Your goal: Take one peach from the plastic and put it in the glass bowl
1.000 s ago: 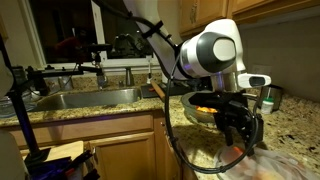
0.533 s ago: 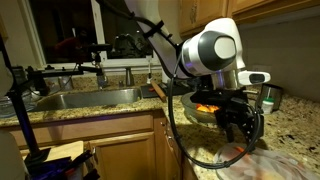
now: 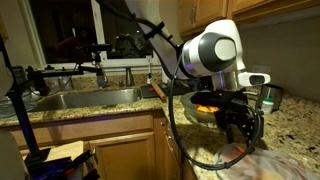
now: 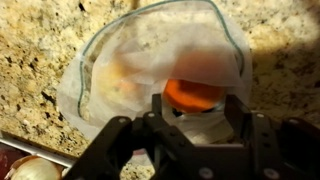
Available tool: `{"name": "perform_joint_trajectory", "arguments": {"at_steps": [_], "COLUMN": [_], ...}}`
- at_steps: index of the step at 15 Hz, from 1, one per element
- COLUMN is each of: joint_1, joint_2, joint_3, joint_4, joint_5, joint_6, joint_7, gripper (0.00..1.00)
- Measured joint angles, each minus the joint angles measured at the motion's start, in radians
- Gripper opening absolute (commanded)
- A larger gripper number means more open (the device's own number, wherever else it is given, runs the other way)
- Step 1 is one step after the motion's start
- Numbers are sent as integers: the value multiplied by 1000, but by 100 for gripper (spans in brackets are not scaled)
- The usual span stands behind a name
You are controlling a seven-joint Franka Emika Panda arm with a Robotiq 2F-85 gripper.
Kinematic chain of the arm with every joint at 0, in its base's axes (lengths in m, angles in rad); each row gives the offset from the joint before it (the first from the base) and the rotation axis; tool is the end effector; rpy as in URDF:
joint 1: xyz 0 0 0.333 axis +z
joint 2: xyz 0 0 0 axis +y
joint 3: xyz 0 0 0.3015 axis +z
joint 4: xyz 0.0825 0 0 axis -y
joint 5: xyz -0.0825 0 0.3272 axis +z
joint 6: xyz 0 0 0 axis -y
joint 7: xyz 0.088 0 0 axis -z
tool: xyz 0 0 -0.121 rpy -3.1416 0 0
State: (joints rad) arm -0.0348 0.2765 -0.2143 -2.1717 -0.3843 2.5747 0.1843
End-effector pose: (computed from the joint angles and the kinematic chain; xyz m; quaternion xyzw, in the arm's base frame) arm 0.5213 -0.1269 0.2953 0.9866 -0.0538 0.0564 0.1431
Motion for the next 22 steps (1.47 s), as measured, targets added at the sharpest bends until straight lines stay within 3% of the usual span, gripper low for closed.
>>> {"name": "perform_joint_trajectory", "arguments": {"at_steps": [22], "joint_1": [-9], "joint_2": [68], "joint_3": [0], "joint_4": [42], "joint_5": [78], "joint_6": [-17], "joint_7": [-29], "gripper": [67]}}
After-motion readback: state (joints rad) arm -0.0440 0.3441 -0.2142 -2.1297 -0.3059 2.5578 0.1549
